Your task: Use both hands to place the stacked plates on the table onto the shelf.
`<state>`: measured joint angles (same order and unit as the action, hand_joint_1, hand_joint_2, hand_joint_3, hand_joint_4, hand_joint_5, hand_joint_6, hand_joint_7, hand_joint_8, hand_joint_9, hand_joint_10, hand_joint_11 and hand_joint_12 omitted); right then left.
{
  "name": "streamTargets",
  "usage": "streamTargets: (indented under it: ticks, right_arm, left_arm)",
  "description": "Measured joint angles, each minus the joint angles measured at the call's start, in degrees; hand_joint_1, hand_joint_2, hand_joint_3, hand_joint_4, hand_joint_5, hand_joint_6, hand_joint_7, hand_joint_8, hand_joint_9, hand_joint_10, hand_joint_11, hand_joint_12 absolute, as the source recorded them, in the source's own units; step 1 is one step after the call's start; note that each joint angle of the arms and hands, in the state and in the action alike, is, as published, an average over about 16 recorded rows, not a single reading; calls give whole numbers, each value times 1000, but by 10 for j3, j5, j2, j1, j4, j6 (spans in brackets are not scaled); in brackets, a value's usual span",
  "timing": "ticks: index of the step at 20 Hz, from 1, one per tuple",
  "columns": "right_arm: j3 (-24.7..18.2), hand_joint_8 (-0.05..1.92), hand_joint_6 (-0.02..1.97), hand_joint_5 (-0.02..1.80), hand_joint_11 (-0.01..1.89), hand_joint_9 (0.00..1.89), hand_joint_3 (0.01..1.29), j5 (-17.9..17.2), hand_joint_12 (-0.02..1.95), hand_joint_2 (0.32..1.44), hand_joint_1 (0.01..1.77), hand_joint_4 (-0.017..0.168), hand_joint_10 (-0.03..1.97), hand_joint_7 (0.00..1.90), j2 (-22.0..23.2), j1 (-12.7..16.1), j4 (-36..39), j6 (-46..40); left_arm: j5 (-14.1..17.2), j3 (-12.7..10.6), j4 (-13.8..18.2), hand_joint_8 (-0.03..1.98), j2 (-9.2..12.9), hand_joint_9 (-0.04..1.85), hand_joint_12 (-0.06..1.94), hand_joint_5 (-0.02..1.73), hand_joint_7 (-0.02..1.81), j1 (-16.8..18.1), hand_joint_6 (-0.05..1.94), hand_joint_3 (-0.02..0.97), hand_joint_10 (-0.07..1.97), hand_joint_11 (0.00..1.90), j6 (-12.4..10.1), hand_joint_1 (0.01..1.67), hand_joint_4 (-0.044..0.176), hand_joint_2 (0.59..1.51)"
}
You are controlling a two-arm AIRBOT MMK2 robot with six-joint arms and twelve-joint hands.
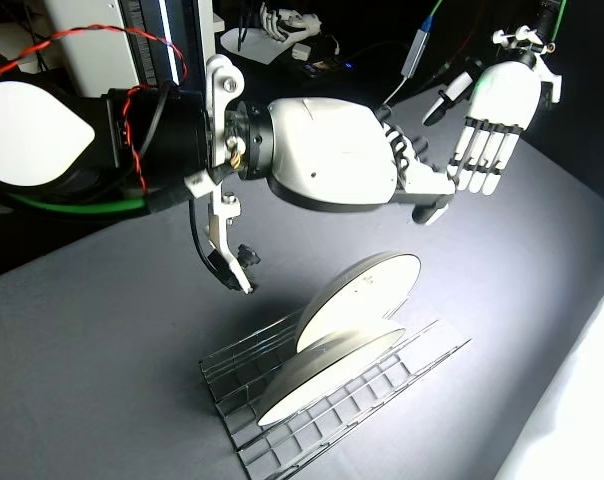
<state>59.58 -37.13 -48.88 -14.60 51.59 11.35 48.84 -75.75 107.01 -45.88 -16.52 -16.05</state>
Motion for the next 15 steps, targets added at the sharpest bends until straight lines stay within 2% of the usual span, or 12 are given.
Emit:
streamTargets:
  ticks: [3,5,9,12,15]
  right_arm:
    - [-5,28,108,336,28,272,14,-31,1268,1079,834,3,360,417,-1,-10,45,4]
    - [-8,96,143,367,56,308,14,-50,1266,1059,724,4,375,444,-2,-17,65,8]
    - [-14,506,516,573,267,514,14,-79,1373,995,571,5,686,632,-2,-31,90,15]
    - [-15,625,631,645,328,581,14,-93,1410,971,504,5,778,701,-2,-39,99,19]
    - [-16,819,818,764,428,690,14,-108,1468,929,395,5,929,814,-2,-47,106,24]
  left_arm:
    - [12,18,-8,21,-2,90,57,88,92,0,33,13,34,62,-5,24,-2,1094]
    - [18,31,-13,130,-3,169,204,172,176,-1,128,13,155,131,-7,28,-2,1104]
    - [25,58,-20,563,-2,430,632,422,446,-2,547,13,587,381,-8,40,6,1121]
    - [28,72,-19,698,-2,528,782,518,549,-3,674,13,726,470,-6,45,8,1130]
    - [26,81,-19,919,-2,678,1027,669,704,-4,882,12,952,607,-2,51,11,1144]
